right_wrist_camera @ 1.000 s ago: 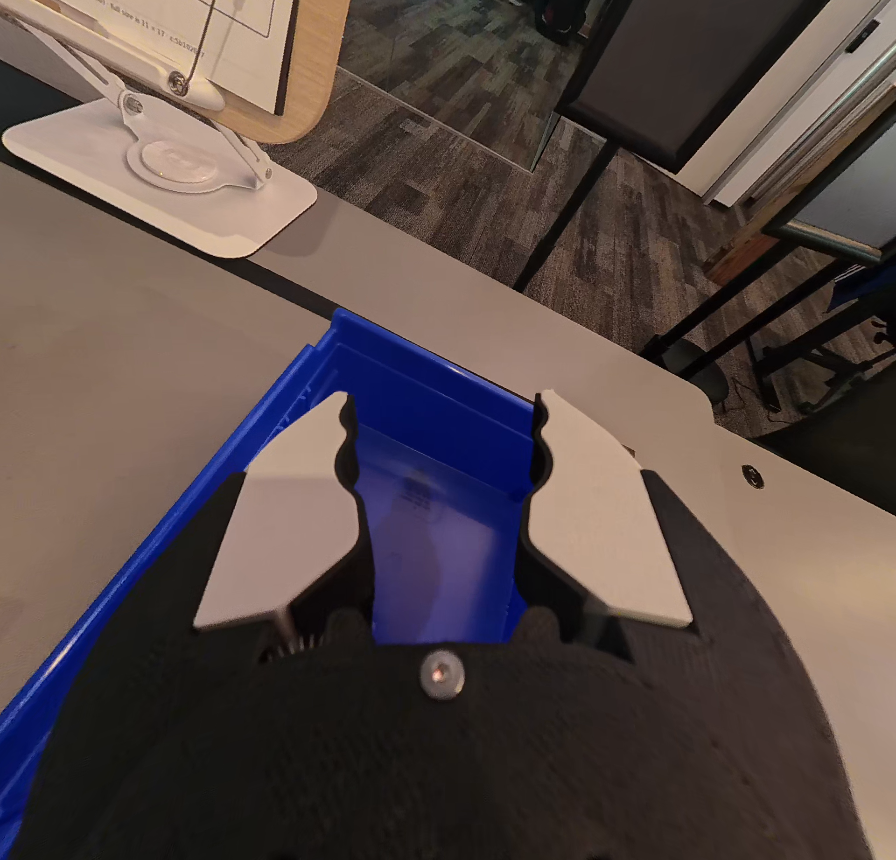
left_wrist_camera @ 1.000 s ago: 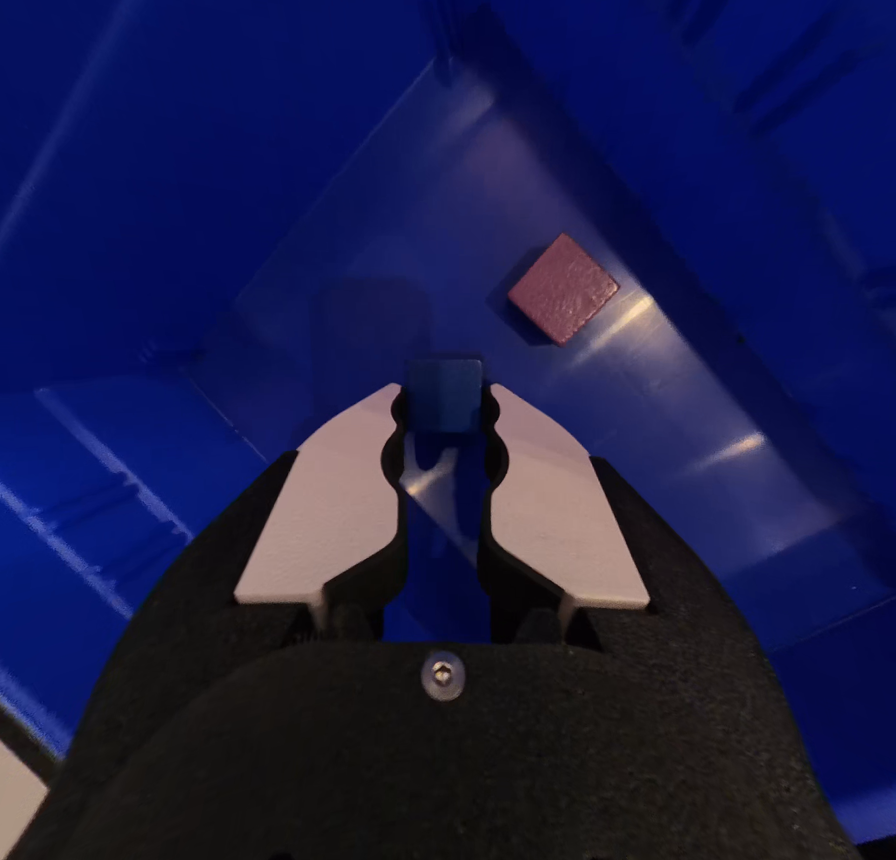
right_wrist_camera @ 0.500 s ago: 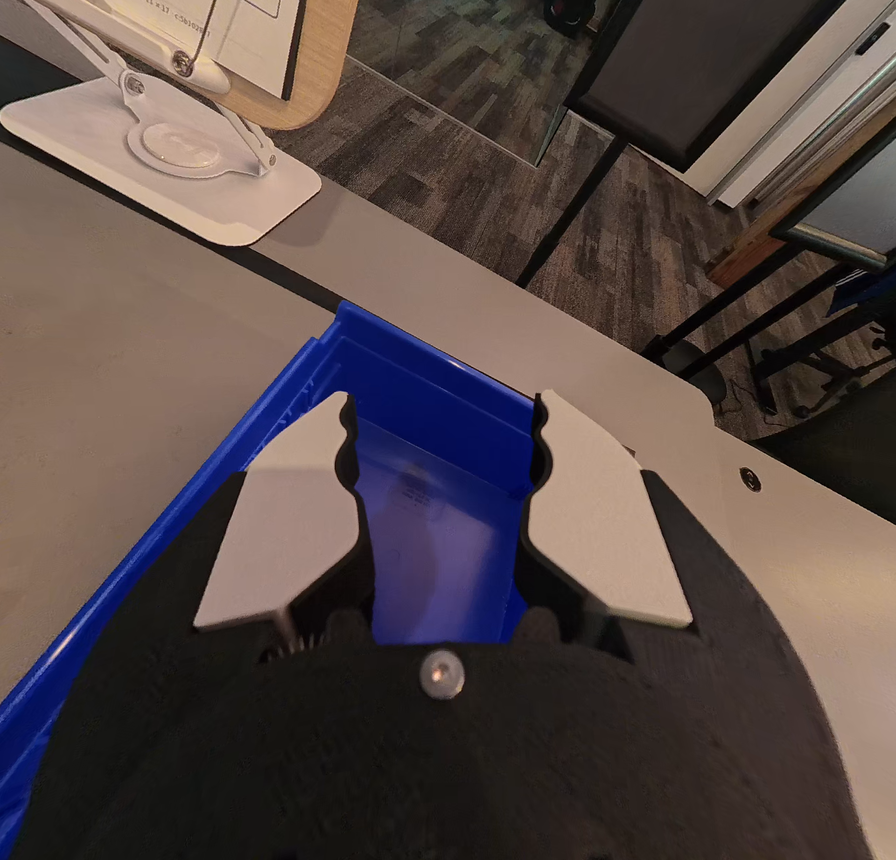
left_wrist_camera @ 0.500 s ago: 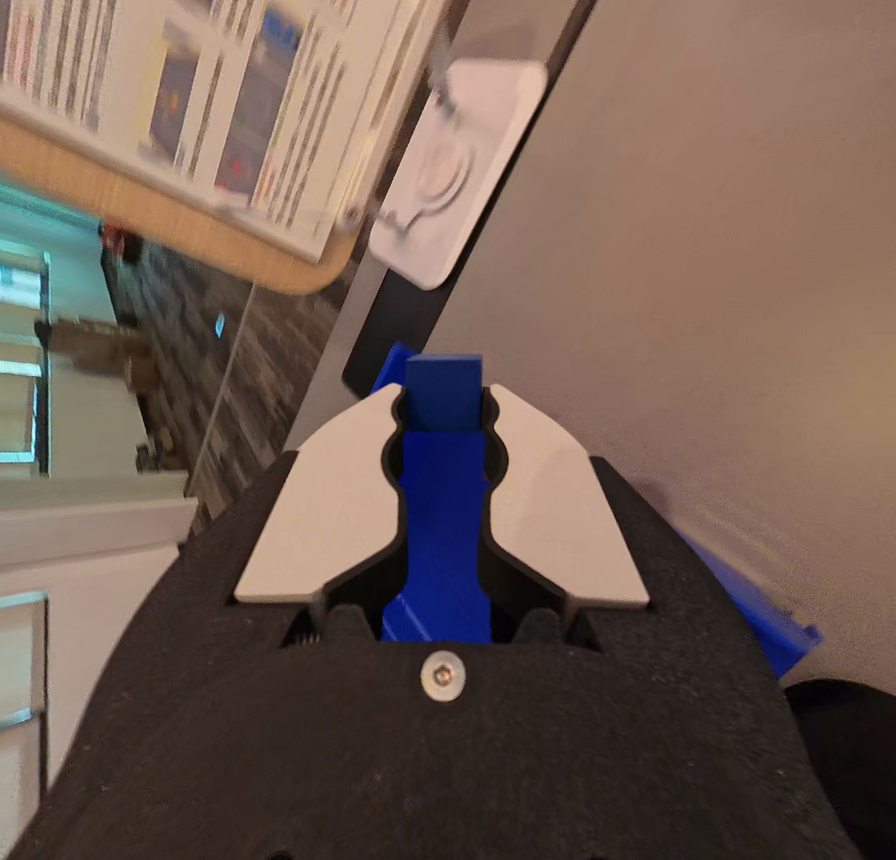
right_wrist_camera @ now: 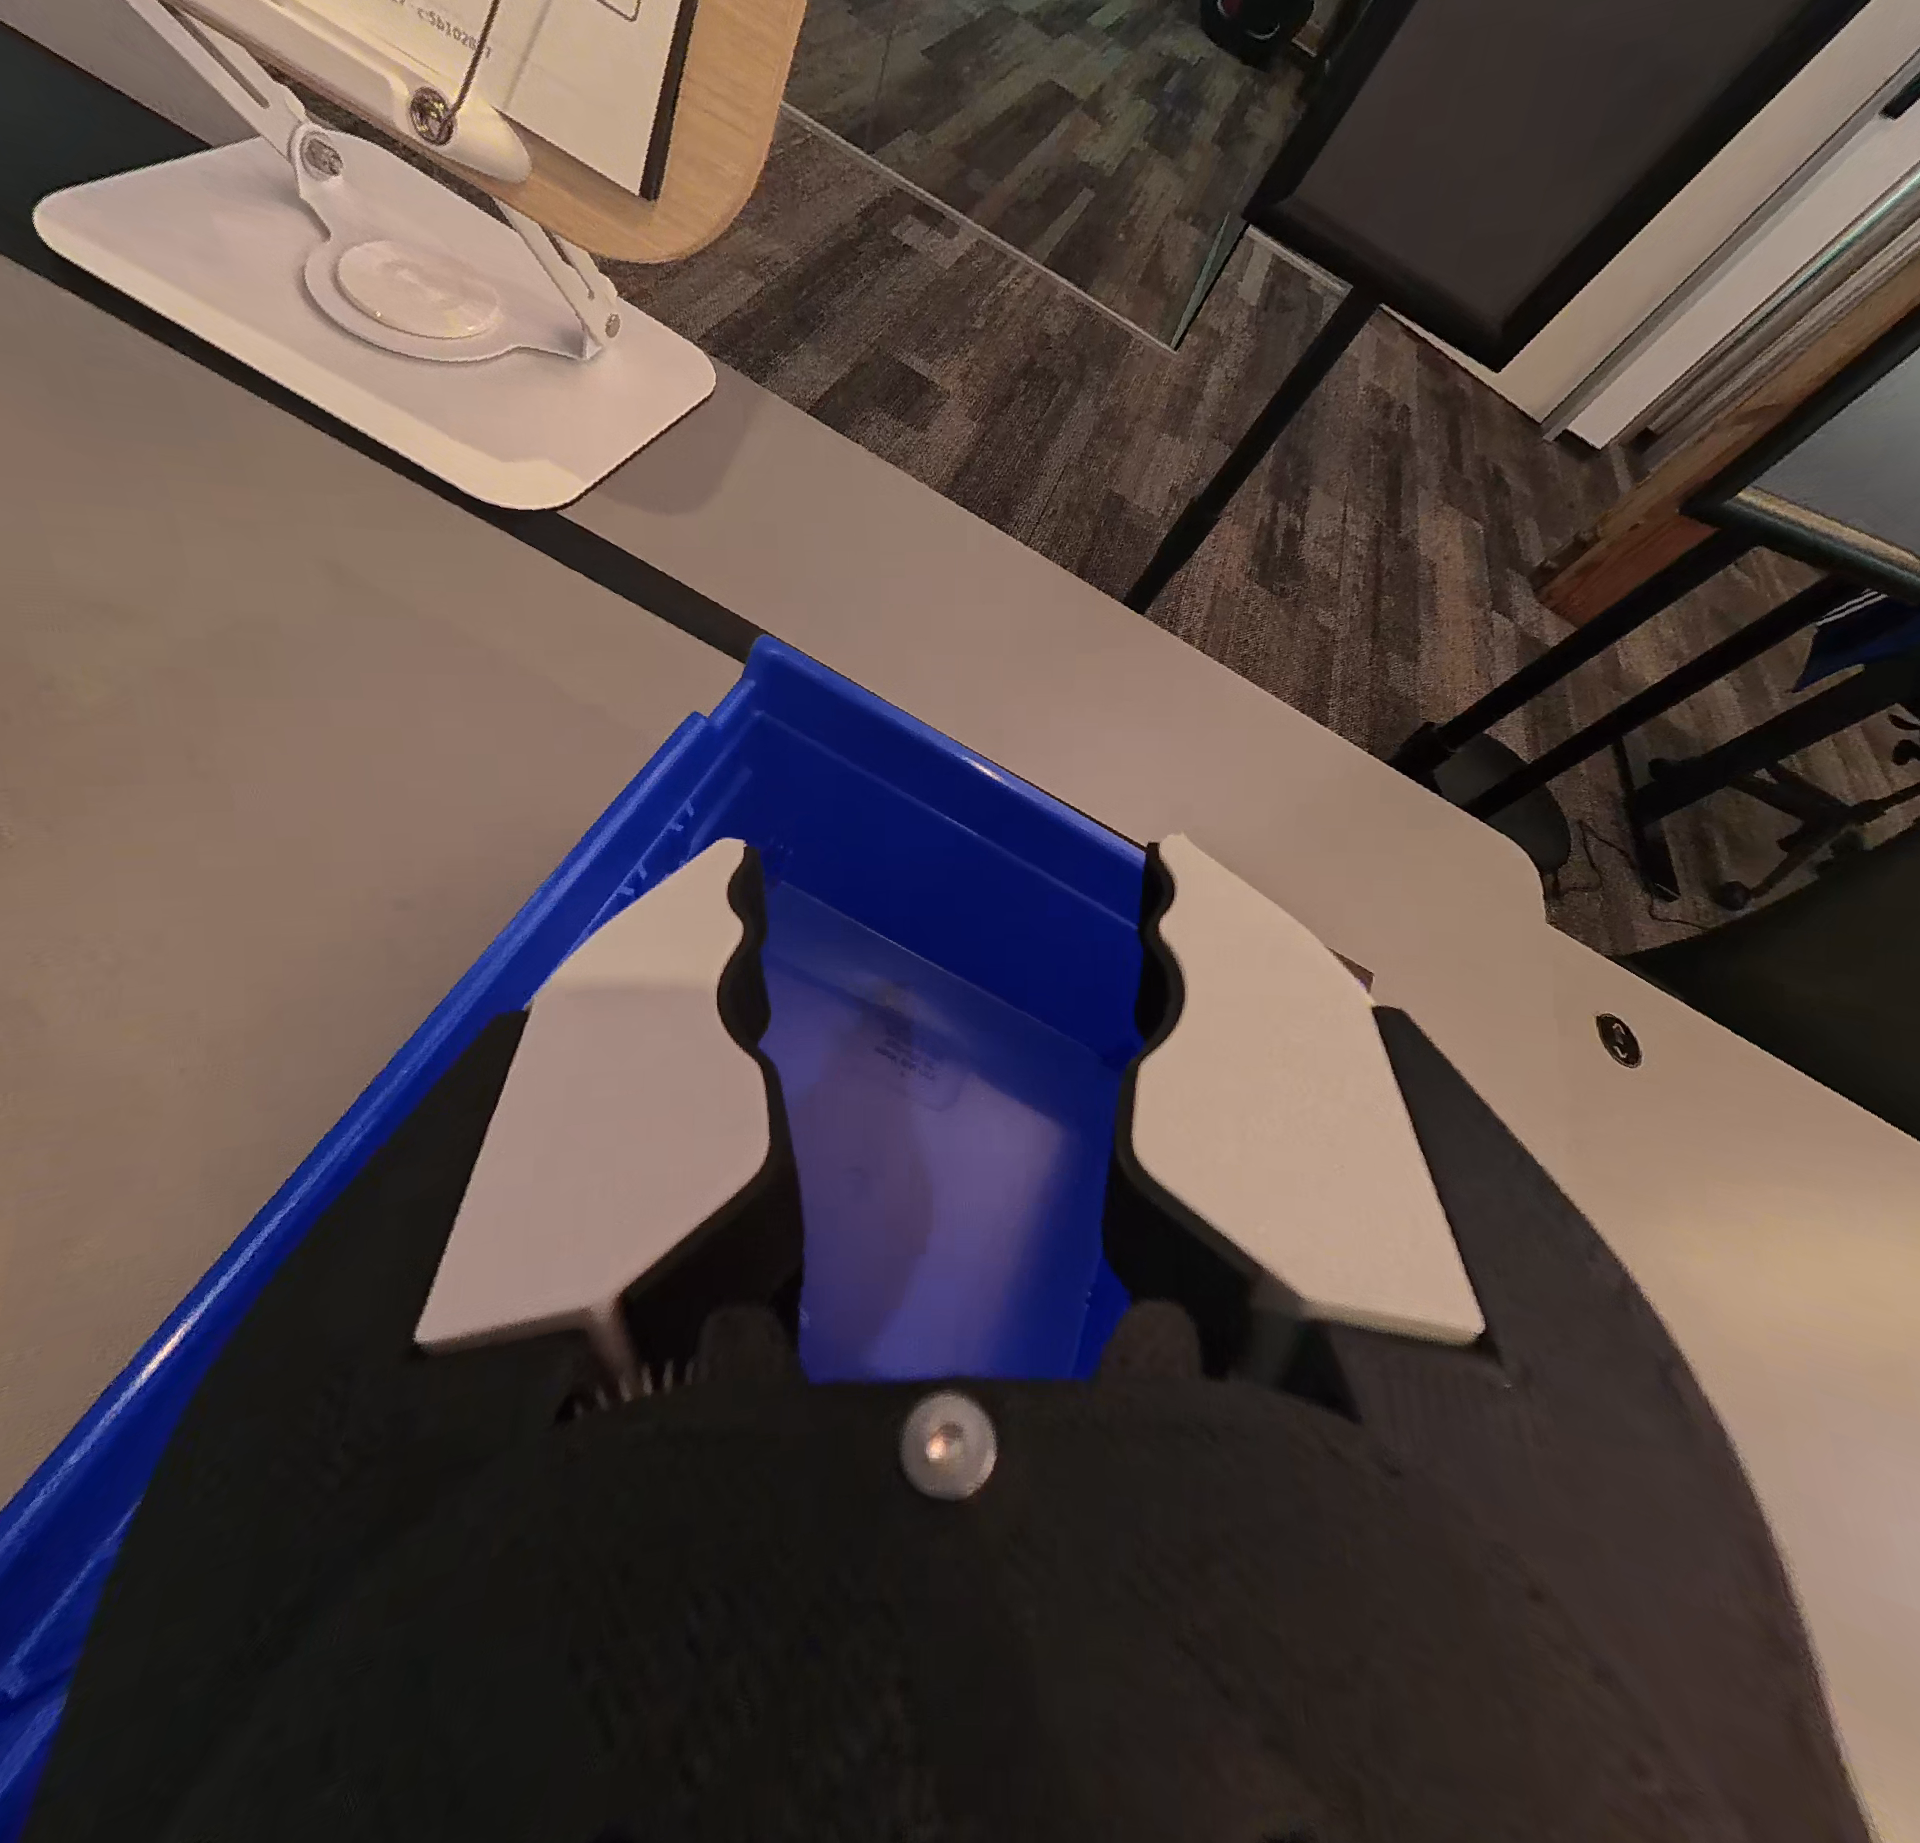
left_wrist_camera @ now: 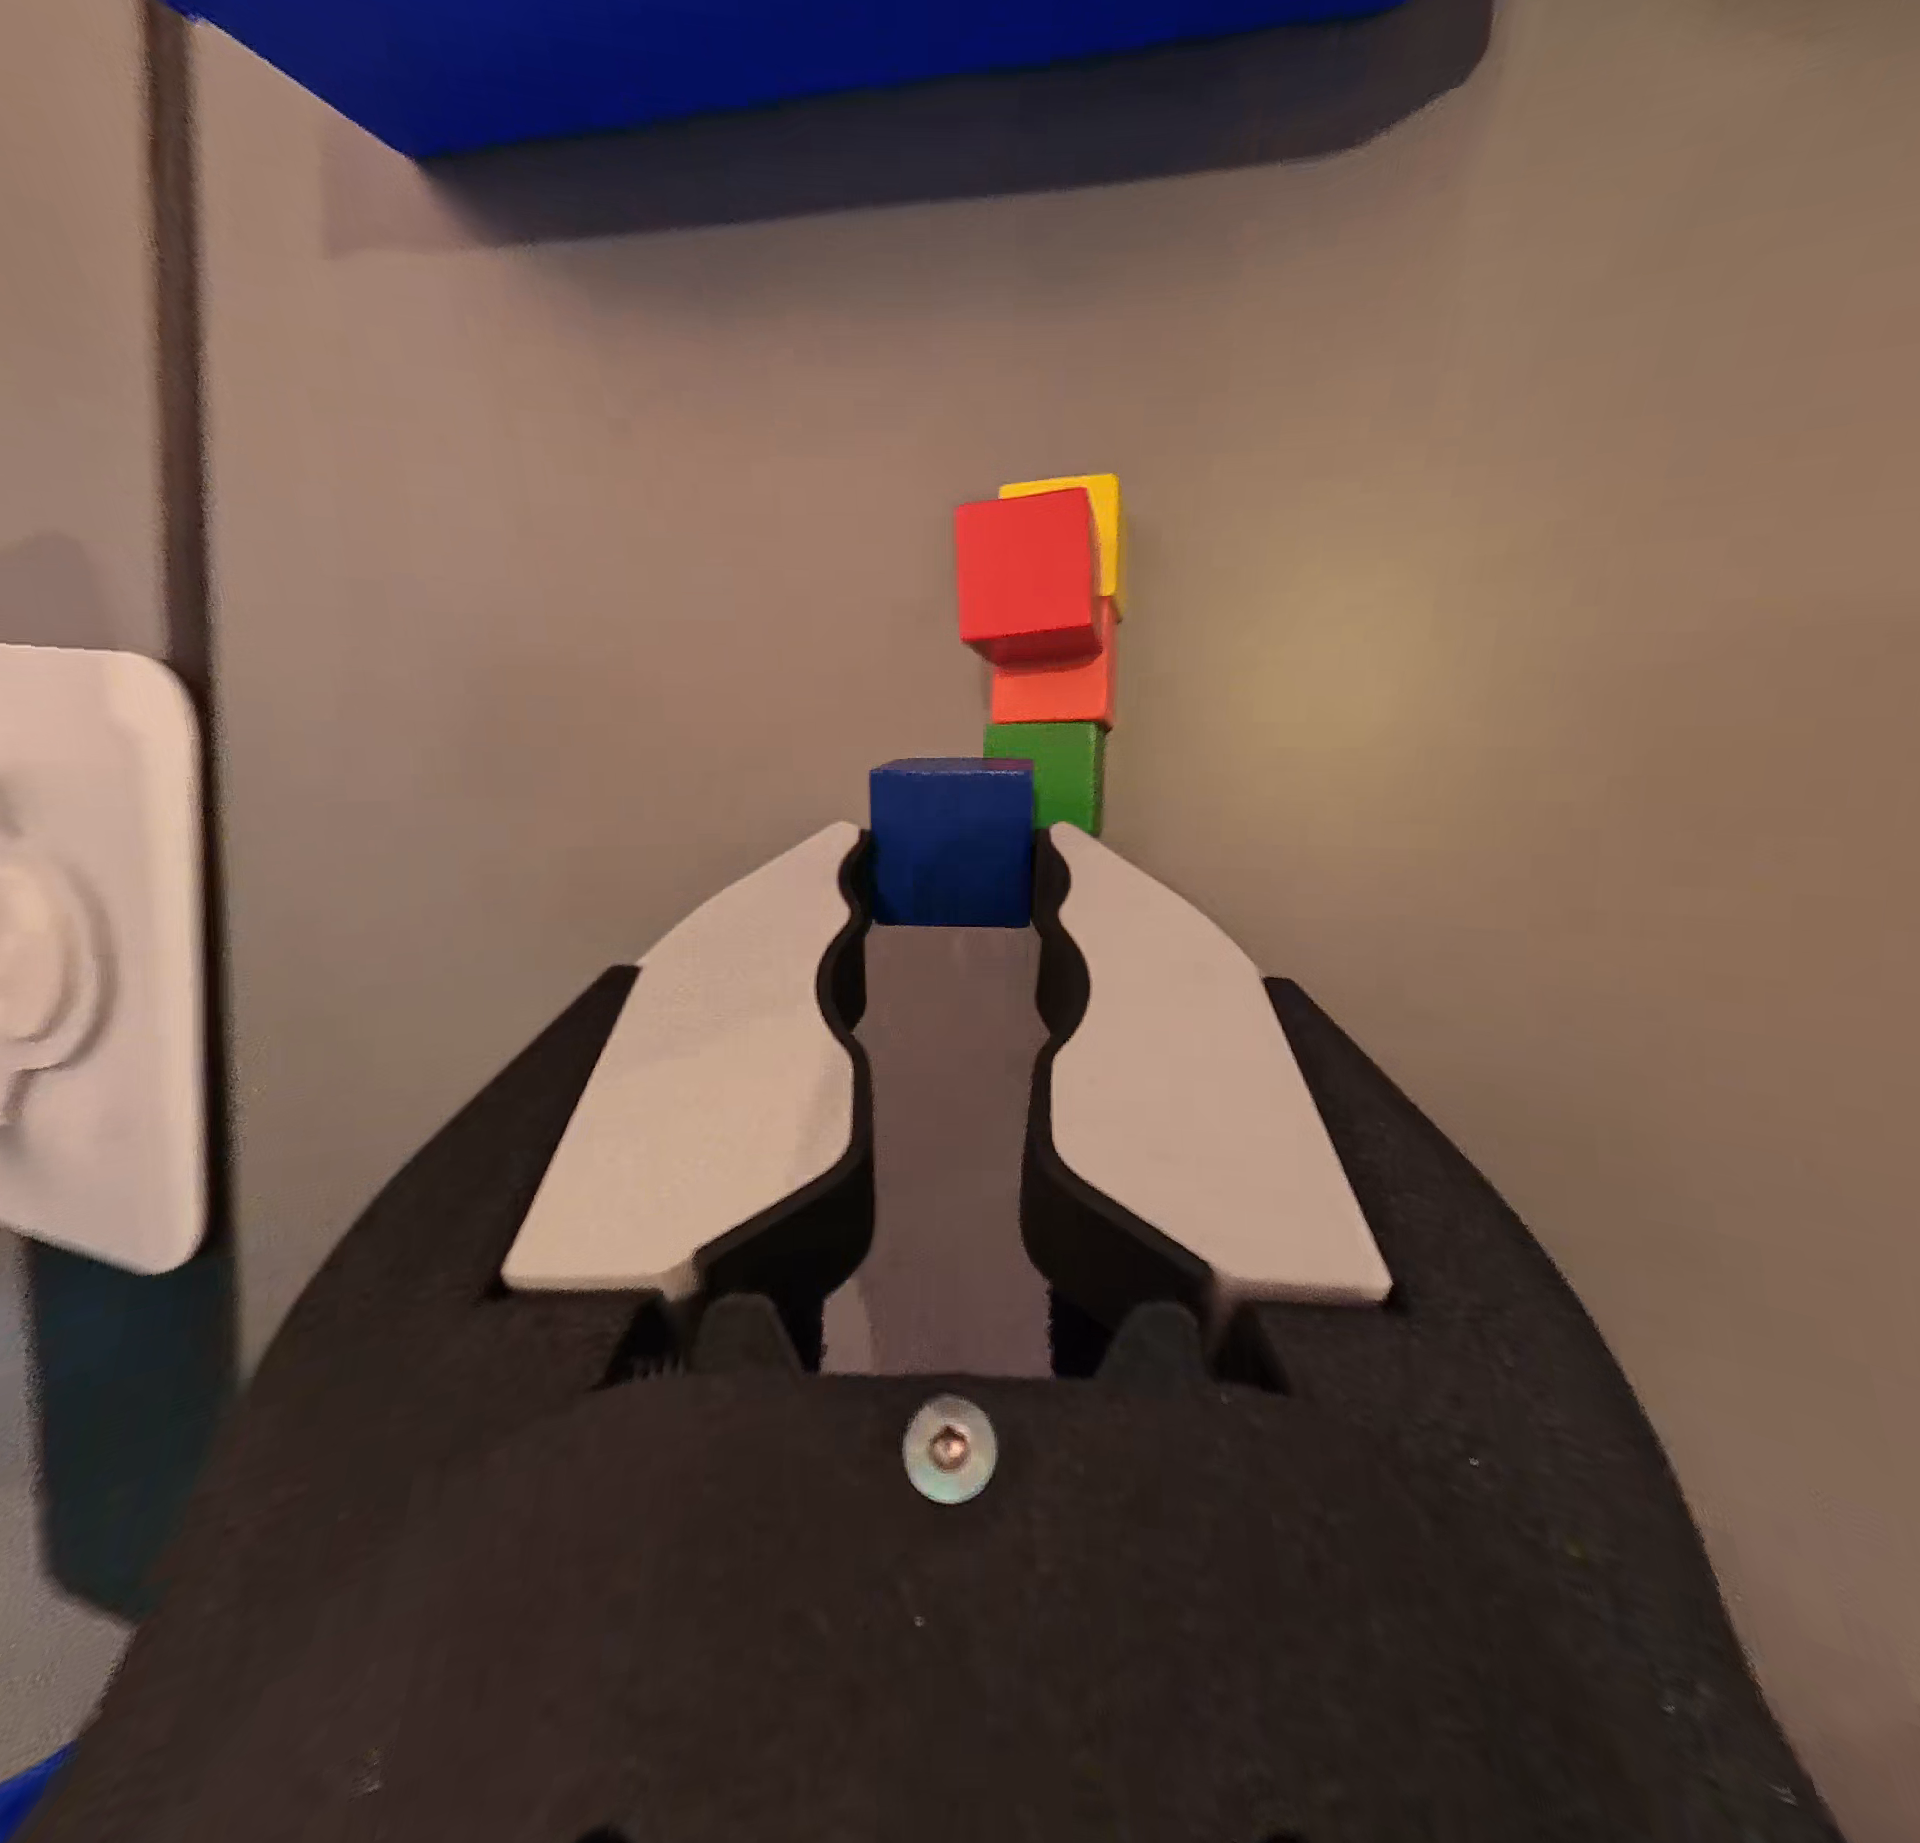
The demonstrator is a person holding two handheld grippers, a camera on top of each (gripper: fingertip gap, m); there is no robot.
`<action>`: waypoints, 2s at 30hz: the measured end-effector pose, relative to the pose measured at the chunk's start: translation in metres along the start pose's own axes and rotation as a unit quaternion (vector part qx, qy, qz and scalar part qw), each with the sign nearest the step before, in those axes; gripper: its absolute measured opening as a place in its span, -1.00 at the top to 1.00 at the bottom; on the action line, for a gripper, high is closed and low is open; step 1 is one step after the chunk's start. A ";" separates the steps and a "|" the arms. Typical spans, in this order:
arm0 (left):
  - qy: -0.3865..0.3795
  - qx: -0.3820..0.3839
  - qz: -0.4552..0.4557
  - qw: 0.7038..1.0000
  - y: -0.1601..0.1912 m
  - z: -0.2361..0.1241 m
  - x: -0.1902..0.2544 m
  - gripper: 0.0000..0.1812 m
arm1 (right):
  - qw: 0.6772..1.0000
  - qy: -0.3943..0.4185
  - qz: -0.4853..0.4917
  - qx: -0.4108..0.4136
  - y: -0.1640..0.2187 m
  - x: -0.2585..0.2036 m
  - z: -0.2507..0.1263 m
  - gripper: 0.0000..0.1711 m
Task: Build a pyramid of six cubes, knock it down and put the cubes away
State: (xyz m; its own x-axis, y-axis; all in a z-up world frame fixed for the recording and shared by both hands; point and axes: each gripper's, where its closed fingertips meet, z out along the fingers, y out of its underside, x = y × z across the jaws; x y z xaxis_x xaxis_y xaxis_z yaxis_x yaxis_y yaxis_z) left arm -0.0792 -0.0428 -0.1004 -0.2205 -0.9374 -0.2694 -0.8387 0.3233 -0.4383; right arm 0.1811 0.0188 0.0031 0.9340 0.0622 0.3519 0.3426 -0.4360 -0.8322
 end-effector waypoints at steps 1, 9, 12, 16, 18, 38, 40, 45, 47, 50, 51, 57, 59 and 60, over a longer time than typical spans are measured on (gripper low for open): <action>0.012 -0.007 -0.008 1.000 0.001 0.007 0.003 0.68 | 1.000 -0.001 0.000 -0.001 0.000 0.000 0.000 0.18; 0.043 0.004 -0.022 0.999 -0.005 0.023 0.009 0.68 | 1.000 -0.004 -0.002 -0.005 0.002 -0.001 0.001 0.18; 0.049 0.006 -0.017 0.999 -0.007 0.026 0.011 0.68 | 1.000 -0.006 -0.004 -0.009 0.003 -0.002 0.003 0.18; 0.047 -0.003 -0.011 0.999 -0.007 0.029 0.012 0.68 | 1.000 -0.007 -0.007 -0.013 0.004 -0.003 0.004 0.18; 0.050 -0.002 -0.009 0.999 -0.009 0.029 0.014 0.68 | 1.000 -0.008 -0.009 -0.016 0.005 -0.004 0.005 0.18; 0.048 -0.012 0.001 0.999 -0.008 0.035 0.014 0.55 | 0.999 -0.010 -0.017 -0.033 0.011 -0.007 0.010 0.18; 0.048 -0.011 0.002 0.999 -0.008 0.033 0.014 0.54 | 0.999 -0.010 -0.018 -0.033 0.011 -0.007 0.009 0.18; 0.044 0.023 0.000 0.999 -0.016 0.012 0.010 0.53 | 0.999 -0.010 -0.018 -0.029 0.009 -0.006 0.008 0.18; 0.028 0.054 -0.012 0.998 -0.023 -0.009 0.000 0.55 | 0.999 -0.010 -0.017 -0.026 0.008 -0.005 0.006 0.18; -0.036 0.105 -0.040 0.993 -0.026 -0.058 -0.031 0.57 | 1.000 -0.009 -0.014 -0.020 0.005 -0.003 0.003 0.18; -0.062 0.128 -0.054 0.988 -0.025 -0.079 -0.043 0.57 | 1.000 -0.009 -0.013 -0.019 0.005 -0.003 0.003 0.18; -0.239 0.181 -0.185 0.936 0.045 -0.195 -0.113 0.53 | 1.000 -0.010 0.001 -0.009 0.004 0.004 -0.002 0.18; -0.275 0.148 -0.241 0.919 0.089 -0.215 -0.127 0.53 | 1.000 -0.008 0.003 -0.010 0.005 0.006 -0.003 0.18; -0.296 0.114 -0.277 0.907 0.118 -0.221 -0.133 0.57 | 1.000 -0.008 0.004 -0.010 0.006 0.007 -0.003 0.18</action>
State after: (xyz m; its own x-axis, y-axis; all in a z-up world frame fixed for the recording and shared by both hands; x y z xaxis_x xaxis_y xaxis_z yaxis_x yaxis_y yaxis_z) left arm -0.2589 0.0919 0.0733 0.5661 -0.7524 -0.3368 -0.5988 -0.0945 -0.7953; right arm 0.1892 0.0140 0.0014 0.9379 0.0736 0.3390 0.3340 -0.4549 -0.8255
